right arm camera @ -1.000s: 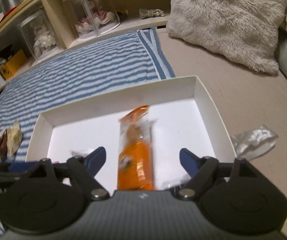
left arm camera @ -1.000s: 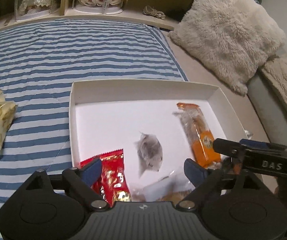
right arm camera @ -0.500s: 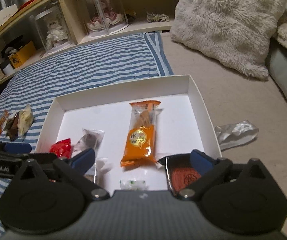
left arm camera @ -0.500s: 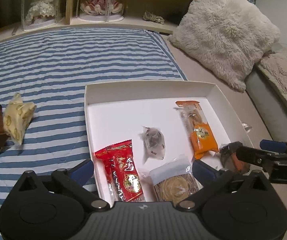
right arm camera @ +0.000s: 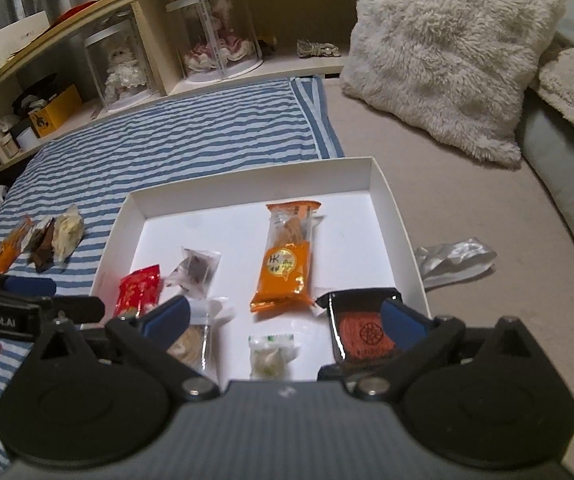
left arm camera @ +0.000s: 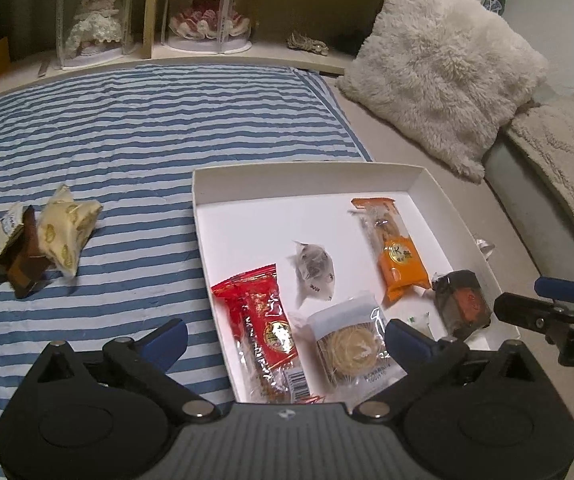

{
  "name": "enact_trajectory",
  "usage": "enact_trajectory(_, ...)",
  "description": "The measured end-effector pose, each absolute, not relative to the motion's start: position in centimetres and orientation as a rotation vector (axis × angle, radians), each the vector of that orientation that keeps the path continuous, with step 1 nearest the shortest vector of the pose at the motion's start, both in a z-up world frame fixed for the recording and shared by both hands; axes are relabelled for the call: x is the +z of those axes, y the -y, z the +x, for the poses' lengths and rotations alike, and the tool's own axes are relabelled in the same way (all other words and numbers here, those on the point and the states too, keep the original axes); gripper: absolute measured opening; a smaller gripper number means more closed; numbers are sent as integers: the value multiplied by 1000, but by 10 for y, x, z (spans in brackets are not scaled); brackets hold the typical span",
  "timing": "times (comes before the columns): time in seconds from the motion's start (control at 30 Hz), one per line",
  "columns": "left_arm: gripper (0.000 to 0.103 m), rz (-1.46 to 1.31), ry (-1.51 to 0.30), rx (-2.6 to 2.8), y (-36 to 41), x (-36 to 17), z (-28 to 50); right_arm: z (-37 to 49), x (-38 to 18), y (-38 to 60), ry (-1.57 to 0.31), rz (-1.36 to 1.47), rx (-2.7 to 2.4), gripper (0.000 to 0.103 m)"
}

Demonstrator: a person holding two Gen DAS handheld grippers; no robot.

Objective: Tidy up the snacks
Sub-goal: 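Move both tools from the box back toward the snack pile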

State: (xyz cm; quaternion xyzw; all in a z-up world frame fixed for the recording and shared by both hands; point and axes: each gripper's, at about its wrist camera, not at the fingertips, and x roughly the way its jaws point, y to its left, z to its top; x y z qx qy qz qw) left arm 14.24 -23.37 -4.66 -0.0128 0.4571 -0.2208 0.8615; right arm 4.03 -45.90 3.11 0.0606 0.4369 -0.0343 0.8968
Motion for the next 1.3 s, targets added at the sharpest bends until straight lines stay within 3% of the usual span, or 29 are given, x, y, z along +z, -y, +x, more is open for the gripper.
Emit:
enact_trajectory(0.5,103,-25,-922,-407,171,-30,134,27,49,429,-883,131,-77,102)
enact_trajectory(1.3,103,-136,-837,-200,-4,-28,163,94,44,300,-845,150,92,102)
